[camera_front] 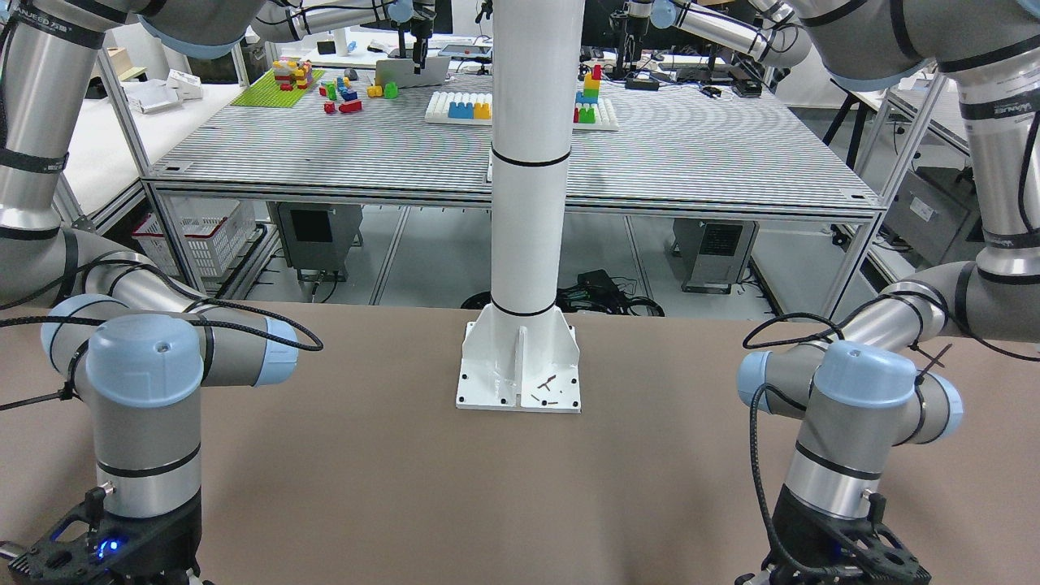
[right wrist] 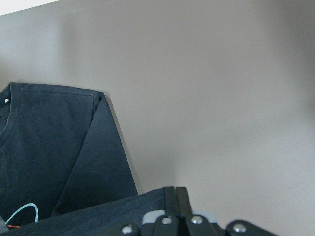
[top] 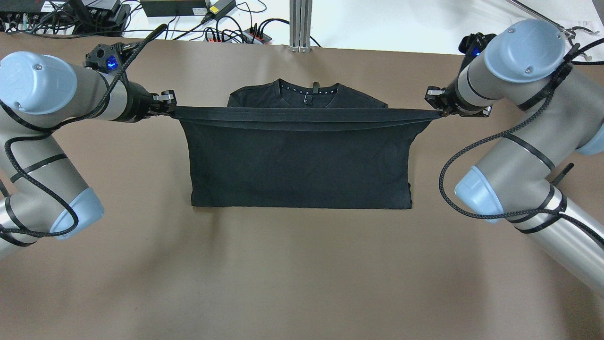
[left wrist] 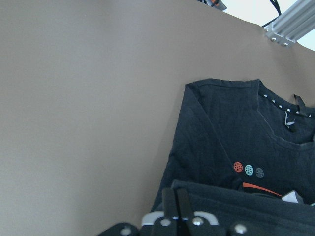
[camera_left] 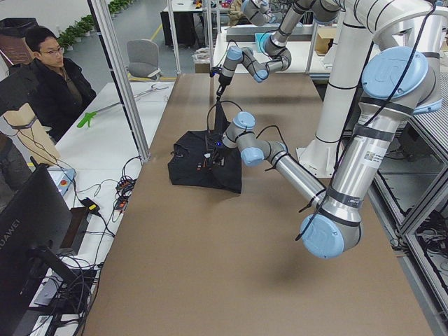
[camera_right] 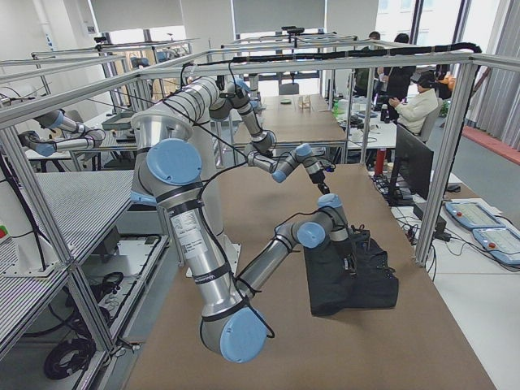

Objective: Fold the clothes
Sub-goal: 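Lay the hem down near the collar with both grippers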

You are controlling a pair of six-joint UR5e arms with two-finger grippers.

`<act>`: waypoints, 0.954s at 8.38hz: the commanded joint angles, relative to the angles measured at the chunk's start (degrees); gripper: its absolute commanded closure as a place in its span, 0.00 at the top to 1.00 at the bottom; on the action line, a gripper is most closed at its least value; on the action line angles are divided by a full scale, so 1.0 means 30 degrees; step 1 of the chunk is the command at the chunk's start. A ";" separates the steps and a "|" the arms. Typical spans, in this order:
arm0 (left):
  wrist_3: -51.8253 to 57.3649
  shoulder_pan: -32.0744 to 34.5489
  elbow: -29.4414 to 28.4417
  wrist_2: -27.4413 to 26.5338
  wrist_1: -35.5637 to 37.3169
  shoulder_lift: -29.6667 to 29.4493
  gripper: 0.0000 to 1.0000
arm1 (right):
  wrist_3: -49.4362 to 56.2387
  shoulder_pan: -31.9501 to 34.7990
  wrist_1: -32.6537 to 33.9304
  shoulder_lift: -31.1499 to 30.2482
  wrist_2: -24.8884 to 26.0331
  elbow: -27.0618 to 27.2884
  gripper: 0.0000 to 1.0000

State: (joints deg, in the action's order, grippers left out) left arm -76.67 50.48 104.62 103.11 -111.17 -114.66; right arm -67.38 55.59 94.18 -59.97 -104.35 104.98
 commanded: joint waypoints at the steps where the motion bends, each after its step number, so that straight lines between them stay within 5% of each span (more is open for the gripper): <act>1: 0.0333 0.0314 -0.1205 0.0112 -0.0208 -0.0188 0.00 | 0.0252 0.0396 -0.0483 0.1034 0.0153 -0.2378 0.00; 4: 0.0158 0.0284 -0.6438 -0.0005 -0.2513 -0.3460 0.00 | 0.0079 0.0133 -0.3725 0.1063 0.0212 -0.5479 0.00; 8: 0.0098 0.0342 -0.8942 -0.0122 -0.2669 -0.4817 0.02 | -0.0939 0.0074 -0.6281 0.1968 0.0212 -0.7858 0.00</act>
State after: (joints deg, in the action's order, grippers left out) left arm -76.26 51.47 80.71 102.85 -118.96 -127.75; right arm -67.31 55.93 78.98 -55.94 -103.71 84.94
